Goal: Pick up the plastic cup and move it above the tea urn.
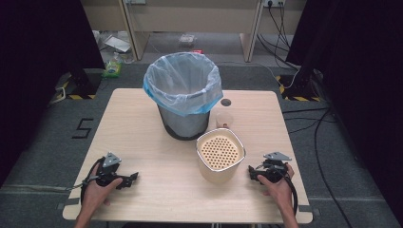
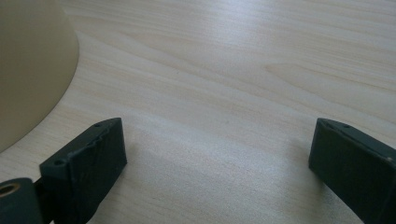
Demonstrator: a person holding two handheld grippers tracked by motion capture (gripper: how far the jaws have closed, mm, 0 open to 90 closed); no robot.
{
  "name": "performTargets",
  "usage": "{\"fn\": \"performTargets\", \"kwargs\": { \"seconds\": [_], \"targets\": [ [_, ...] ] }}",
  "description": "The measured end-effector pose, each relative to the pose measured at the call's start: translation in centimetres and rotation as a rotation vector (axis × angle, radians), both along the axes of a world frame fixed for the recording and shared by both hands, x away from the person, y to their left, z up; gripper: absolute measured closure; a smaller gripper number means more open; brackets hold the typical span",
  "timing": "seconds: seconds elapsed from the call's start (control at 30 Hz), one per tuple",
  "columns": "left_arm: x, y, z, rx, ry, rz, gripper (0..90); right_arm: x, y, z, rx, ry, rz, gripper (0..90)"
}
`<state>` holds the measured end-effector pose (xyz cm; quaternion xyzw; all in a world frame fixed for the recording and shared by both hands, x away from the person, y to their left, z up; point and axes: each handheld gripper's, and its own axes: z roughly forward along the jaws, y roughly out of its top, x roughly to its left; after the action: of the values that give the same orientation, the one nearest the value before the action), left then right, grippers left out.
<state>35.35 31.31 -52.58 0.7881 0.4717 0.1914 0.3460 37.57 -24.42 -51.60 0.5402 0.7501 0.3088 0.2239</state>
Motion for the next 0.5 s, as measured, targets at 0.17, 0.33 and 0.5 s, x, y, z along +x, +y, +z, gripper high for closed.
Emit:
{"fn": "performTargets", "kwargs": {
  "seconds": [0.17, 0.33, 0.5],
  "targets": [
    [0.0, 0.0, 0.0, 0.0, 0.0, 0.0, 0.0, 0.0, -0.5, 0.3, 0.012, -0.011, 0.0, 19.5],
    [0.0, 0.0, 0.0, 0.0, 0.0, 0.0, 0.0, 0.2, -1.1, 0.9, 0.025, -0.025, 0.002, 20.0],
    [0.0, 0.0, 0.0, 0.0, 0.0, 0.0, 0.0, 0.6, -1.5, 1.9, 0.036, -0.043, 0.004, 21.3]
  ]
}}
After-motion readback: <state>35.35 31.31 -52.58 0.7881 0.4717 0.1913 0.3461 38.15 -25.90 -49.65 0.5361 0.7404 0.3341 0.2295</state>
